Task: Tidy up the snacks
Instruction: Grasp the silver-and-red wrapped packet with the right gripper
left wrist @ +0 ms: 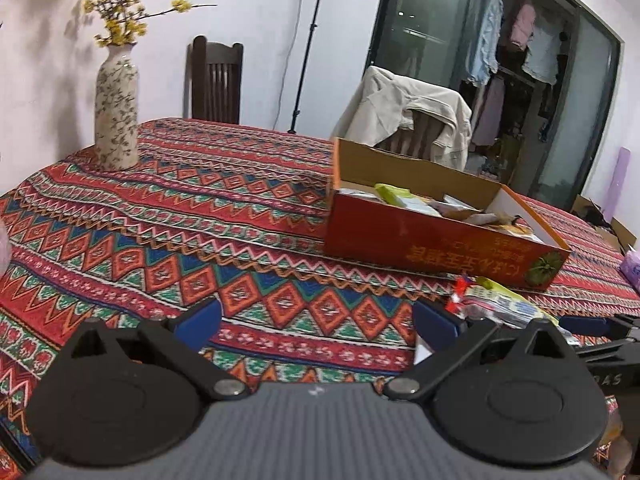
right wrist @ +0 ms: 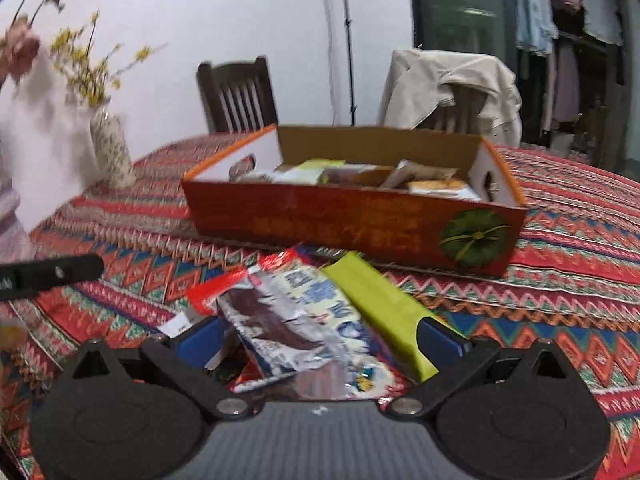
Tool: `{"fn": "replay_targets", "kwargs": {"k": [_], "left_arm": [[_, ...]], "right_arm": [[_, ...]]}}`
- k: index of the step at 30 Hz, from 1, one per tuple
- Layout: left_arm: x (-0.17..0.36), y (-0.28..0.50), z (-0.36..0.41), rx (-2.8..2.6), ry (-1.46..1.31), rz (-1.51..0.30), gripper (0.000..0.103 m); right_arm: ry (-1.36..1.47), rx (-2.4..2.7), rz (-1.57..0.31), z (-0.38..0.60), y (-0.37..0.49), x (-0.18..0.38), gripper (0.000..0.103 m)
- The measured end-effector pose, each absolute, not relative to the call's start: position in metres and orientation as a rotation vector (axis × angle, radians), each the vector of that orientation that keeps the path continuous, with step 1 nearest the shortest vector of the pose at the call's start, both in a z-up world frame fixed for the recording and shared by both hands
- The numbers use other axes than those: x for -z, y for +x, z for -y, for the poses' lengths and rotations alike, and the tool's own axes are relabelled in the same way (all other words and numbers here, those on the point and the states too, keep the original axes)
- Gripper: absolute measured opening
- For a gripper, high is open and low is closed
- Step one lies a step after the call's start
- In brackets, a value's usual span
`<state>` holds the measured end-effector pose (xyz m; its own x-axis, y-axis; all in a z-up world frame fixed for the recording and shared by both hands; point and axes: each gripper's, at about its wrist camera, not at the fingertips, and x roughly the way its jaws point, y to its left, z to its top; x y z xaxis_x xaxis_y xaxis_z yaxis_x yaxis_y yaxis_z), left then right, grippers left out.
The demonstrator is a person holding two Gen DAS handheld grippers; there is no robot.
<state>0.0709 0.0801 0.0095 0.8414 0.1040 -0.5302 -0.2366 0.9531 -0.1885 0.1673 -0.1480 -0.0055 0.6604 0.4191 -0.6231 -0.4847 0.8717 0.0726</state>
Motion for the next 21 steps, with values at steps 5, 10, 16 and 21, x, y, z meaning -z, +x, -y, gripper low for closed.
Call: {"fn": "replay_targets", "kwargs": {"k": [5, 10, 16, 21], "left_arm": [[-0.005, 0.072, -0.085, -0.184, -0.264, -0.556, 0.103], [-0.005, 0.073, -0.083, -0.181, -0.261, -0.560, 0.103], [-0.008, 0.075, -0.076, -0.179, -0.248, -0.563, 0.103], [-0.012, 0.078, -0.068, -0.175, -0.227, -0.564, 0.103]], "right_arm": [[-0.116, -0.537, -0.679, 0.139, 0.170, 0.009, 0.082], [-0.130, -0.540, -0.675, 0.141, 0.168, 0.011, 0.070], [-0.117, -0.535, -0.639, 0.150, 0.159, 0.006, 0.065], [-0.083, -0.511, -0.564, 0.164, 0.151, -0.008, 0.065]]}}
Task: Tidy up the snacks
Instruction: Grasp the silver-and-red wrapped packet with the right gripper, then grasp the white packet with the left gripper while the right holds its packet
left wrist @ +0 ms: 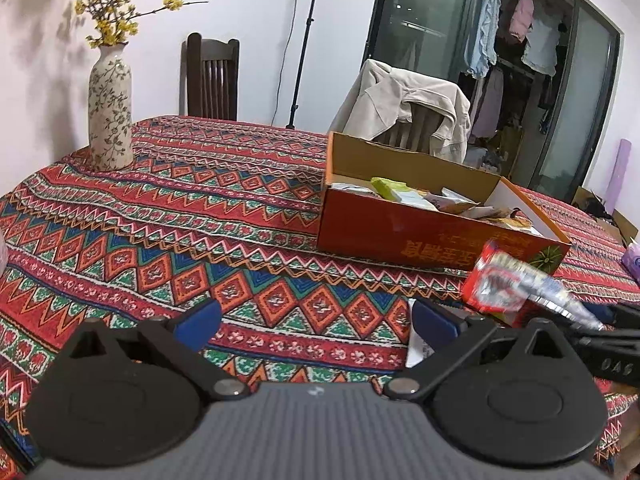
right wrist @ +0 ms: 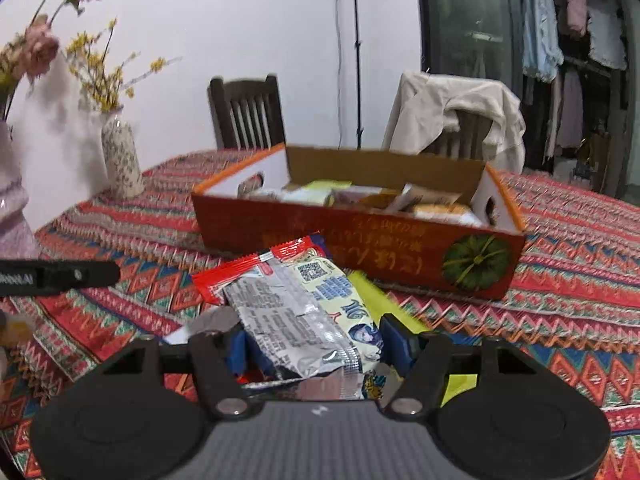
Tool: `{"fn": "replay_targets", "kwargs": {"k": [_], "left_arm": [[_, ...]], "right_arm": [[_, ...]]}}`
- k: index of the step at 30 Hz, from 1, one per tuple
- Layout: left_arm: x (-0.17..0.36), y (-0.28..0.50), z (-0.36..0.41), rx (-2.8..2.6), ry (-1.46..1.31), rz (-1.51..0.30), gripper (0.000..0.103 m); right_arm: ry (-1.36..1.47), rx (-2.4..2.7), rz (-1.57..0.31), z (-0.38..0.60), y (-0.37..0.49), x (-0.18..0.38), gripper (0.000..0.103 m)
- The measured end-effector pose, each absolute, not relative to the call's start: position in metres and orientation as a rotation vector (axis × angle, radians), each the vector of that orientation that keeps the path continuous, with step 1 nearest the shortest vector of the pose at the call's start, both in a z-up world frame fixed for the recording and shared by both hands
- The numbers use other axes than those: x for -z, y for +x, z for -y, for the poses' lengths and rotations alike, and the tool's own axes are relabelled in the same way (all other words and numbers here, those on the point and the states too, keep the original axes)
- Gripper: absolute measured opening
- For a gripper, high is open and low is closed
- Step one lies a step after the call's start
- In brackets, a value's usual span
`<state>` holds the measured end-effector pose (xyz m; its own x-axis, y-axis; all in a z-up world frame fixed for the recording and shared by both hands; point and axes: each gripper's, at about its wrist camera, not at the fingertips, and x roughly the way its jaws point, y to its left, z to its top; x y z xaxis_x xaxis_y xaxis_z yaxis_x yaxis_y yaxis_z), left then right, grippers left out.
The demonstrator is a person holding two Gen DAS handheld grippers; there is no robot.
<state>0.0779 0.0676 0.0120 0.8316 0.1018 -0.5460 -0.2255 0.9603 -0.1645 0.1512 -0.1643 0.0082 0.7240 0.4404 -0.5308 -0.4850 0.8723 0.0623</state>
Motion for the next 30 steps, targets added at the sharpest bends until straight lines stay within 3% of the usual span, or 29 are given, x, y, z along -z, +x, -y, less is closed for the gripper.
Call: {"fn": "replay_targets", "kwargs": {"k": [30], "left_arm": [[0.012, 0.134, 0.011, -0.086, -0.078, -0.741, 0.103]], "right_arm": [[0.046, -0.301, -0.503, 0.248, 0.153, 0.005, 0.065]]}}
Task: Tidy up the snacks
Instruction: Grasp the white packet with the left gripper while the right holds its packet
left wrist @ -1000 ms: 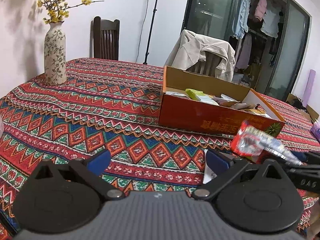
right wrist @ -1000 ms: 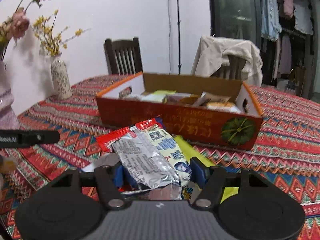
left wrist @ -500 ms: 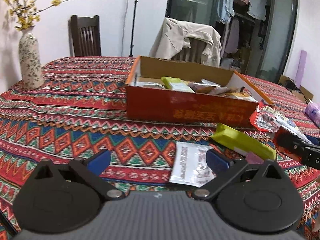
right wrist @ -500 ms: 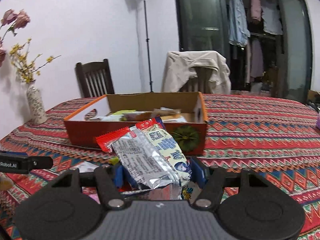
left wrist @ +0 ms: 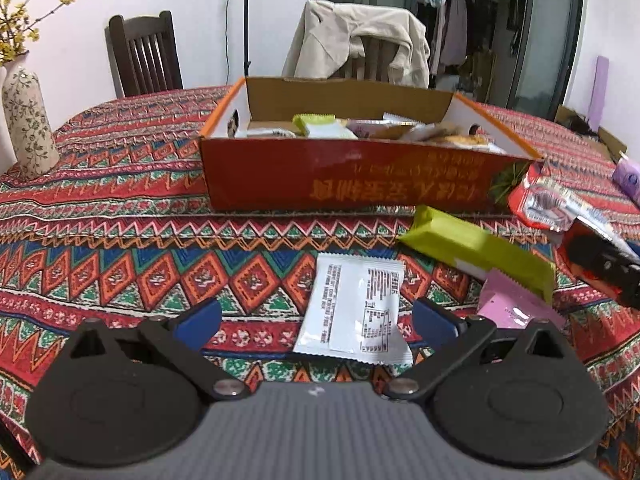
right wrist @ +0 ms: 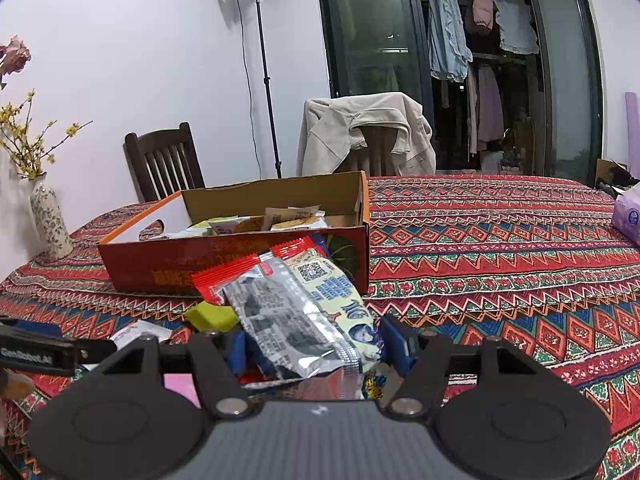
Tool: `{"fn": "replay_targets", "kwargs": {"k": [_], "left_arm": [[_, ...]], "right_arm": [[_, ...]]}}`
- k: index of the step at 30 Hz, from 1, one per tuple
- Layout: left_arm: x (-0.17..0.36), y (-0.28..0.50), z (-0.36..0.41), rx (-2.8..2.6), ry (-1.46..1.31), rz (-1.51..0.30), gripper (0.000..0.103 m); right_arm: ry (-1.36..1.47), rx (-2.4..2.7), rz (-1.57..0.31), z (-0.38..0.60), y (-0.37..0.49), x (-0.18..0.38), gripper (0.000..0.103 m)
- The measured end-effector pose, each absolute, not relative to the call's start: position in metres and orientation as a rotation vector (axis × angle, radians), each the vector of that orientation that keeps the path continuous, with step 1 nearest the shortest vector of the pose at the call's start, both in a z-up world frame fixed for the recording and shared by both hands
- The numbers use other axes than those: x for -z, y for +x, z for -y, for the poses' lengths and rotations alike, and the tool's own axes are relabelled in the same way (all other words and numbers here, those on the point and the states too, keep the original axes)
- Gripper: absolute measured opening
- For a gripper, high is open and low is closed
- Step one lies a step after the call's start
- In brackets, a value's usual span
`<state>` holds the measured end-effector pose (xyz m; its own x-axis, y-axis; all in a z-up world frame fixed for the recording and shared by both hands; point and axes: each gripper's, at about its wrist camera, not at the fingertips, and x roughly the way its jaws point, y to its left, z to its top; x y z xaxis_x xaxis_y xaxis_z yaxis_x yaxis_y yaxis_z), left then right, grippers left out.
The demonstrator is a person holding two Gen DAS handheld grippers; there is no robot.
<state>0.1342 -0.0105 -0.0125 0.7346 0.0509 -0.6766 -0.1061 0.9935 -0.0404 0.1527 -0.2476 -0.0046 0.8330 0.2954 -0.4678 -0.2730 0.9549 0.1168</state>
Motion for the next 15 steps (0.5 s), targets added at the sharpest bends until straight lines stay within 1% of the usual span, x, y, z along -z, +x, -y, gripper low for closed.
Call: {"fn": "replay_targets", "kwargs": {"k": [7, 15], "left_arm": [[0.017, 0.149, 0.030, -0.078, -0.013, -0.752, 0.103], [0.032, 0.159, 0.036, -0.078, -0.011, -0.777, 0.102]], "right_arm": [[0.052, -0.293, -0.502, 0.248, 0.154, 0.006, 0.065], [0.046, -0.299, -0.502, 0.245, 0.155, 0.007, 0.065]]}}
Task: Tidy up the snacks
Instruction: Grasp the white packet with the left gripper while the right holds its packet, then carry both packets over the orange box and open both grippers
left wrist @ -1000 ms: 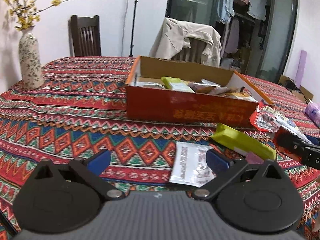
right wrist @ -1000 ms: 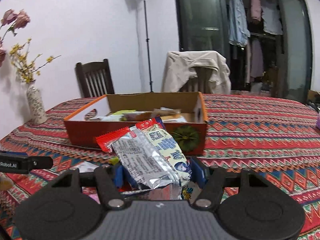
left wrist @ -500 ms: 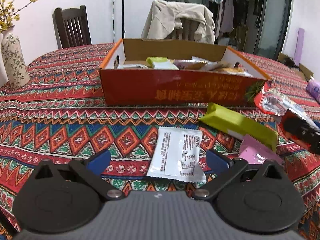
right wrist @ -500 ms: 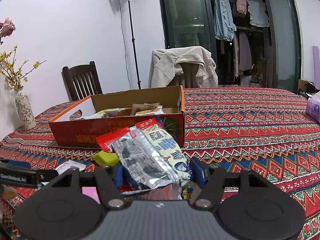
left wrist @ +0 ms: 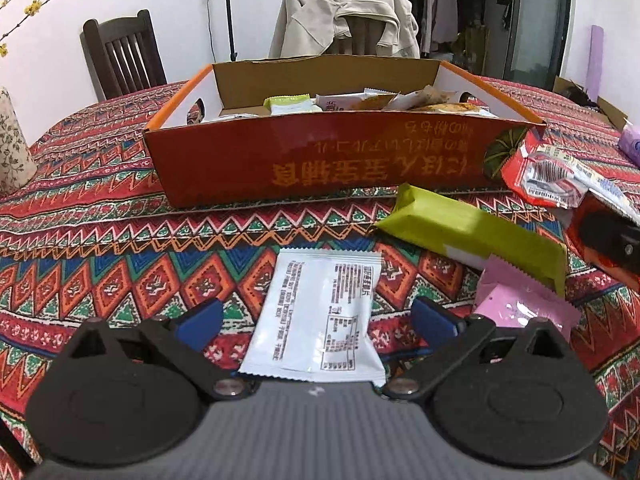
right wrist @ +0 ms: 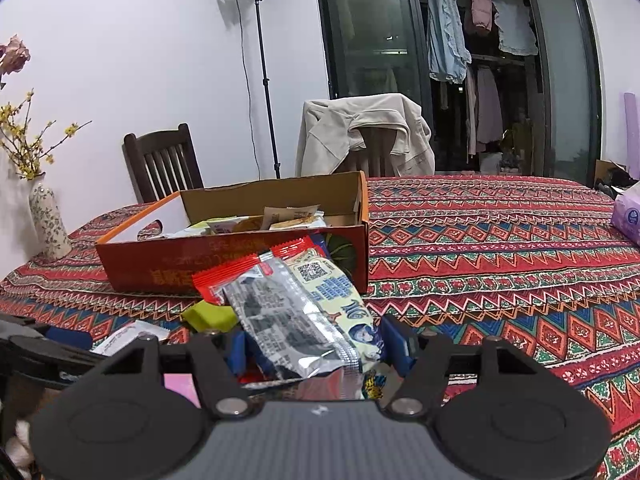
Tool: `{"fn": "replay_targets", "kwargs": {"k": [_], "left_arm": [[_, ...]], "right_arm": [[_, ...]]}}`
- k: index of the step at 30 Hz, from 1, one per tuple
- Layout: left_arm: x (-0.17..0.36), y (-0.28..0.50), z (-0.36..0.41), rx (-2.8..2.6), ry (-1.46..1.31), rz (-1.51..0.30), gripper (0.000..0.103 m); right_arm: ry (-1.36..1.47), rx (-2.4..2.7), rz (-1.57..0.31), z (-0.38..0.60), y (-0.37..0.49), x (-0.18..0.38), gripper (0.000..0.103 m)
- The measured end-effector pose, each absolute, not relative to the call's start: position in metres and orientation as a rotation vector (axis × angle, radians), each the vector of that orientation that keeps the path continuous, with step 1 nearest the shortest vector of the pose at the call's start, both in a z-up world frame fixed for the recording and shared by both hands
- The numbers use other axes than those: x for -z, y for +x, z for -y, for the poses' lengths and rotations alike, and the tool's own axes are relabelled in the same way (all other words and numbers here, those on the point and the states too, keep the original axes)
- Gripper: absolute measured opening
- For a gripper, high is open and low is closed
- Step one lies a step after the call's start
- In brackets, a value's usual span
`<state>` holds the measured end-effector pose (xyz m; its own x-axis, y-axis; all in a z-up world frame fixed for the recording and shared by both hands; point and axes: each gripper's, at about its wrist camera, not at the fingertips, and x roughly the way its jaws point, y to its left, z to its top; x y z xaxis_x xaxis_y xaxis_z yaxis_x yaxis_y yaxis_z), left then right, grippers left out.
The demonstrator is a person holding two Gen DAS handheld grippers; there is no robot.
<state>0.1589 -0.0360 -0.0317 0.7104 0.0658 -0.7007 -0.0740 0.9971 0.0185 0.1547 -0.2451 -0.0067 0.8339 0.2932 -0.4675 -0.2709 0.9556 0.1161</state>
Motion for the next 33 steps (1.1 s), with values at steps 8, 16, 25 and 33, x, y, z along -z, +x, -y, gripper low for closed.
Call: {"fn": "replay_targets", "kwargs": {"k": [8, 16, 25, 33], "left_arm": [[0.029, 0.156, 0.029, -0.074, -0.043, -0.740, 0.071], [0.023, 0.150, 0.024, -0.029, -0.075, -0.722, 0.045], [0.014, 0.138, 0.019, -0.022, -0.080, -0.676, 0.041], [-0.005, 0.127, 0.013, -0.019, -0.091, -0.607, 0.041]], "right_arm": [[0.041, -0.297, -0.505, 0.246, 0.155, 0.007, 0.065], [0.033, -0.302, -0.496, 0.243, 0.150, 0.005, 0.065], [0.022, -0.304, -0.479, 0.242, 0.143, -0.002, 0.065], [0.018, -0.298, -0.455, 0.242, 0.136, -0.009, 0.065]]}}
